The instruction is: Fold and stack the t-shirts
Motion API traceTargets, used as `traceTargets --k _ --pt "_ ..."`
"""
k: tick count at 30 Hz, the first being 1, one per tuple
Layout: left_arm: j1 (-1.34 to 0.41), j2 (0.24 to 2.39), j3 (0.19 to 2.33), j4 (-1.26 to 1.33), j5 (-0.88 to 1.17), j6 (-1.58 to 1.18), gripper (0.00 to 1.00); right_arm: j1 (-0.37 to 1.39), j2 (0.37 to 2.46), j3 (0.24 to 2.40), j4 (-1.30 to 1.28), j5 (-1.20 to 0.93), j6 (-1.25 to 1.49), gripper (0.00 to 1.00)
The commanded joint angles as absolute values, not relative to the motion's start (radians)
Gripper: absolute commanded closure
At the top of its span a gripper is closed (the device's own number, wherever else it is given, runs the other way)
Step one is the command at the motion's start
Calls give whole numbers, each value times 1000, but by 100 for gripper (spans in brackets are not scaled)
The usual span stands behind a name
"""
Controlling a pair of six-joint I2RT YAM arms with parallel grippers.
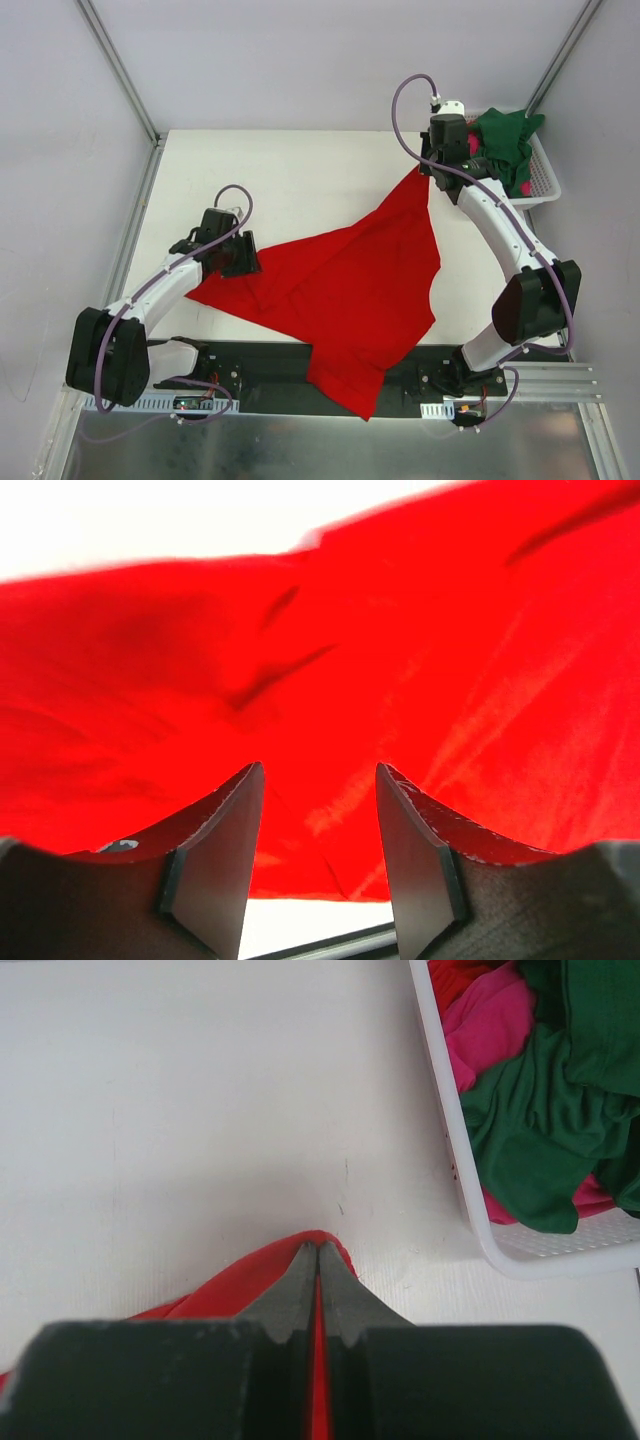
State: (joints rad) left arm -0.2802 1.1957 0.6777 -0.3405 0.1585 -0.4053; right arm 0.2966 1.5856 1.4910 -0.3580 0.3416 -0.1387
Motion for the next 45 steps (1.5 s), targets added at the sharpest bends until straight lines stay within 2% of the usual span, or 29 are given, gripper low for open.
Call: traceTargets --k 1,8,45 --pt "-241 1218 692 -307 120 -388 52 299 1528 1494 -341 336 -133 99" --pt "-187 1239 686 -278 130 -379 52 299 1528 1494 -344 336 -137 99" --pt "-199 1309 640 -236 198 -402 56 298 1526 1485 -348 339 -137 99"
